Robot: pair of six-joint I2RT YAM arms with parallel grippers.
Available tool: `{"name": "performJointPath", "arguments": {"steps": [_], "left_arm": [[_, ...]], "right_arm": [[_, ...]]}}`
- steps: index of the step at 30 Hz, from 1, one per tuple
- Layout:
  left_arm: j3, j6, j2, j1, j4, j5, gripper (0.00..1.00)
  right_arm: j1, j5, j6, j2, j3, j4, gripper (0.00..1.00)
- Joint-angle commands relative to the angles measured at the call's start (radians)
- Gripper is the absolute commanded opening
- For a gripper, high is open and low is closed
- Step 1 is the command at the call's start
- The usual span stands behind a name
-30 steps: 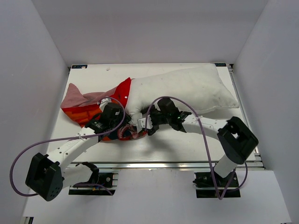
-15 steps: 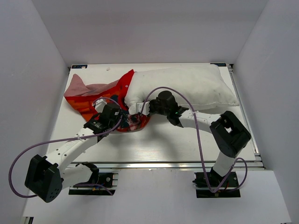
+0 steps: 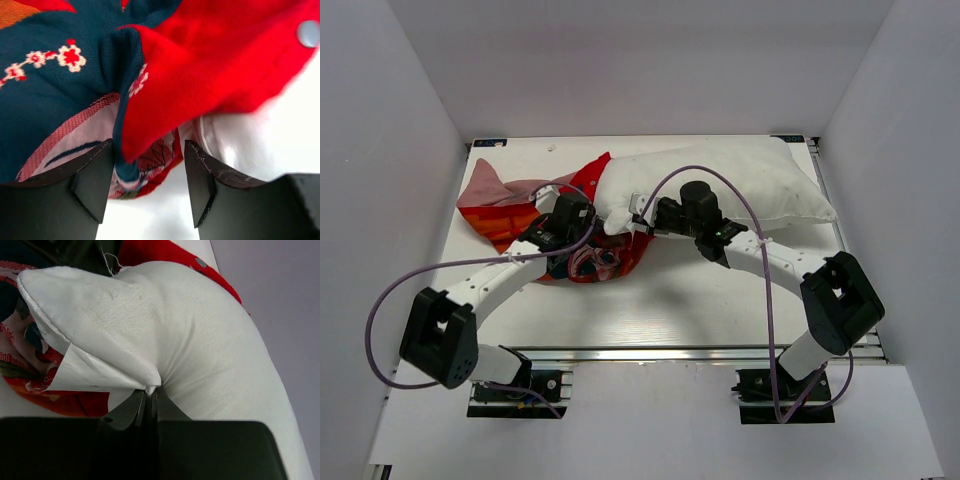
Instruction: Put the pillow into the pillowcase
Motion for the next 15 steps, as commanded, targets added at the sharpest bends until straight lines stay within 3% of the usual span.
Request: {"name": "performJointPath", "arguments": {"steps": [1,10,15], "left_arm": [[0.046,0.024,0.038,0.005,0.046,0.022,0.67],[0.032,0.024,0.088,0.006,-0.014,-0.001,0.58],[-0.02,0.026,0.089,0.022,-0.014,0.002,0.39]], "right_arm": [[-0.015,-0.014,0.051,-0.032,0.058,0.039,0.0],[-0.041,0.027,0.095,0.029,0.135,0.02,0.0],[-0.043,0.041,0.082,0.072,0.161,0.017,0.0]]}}
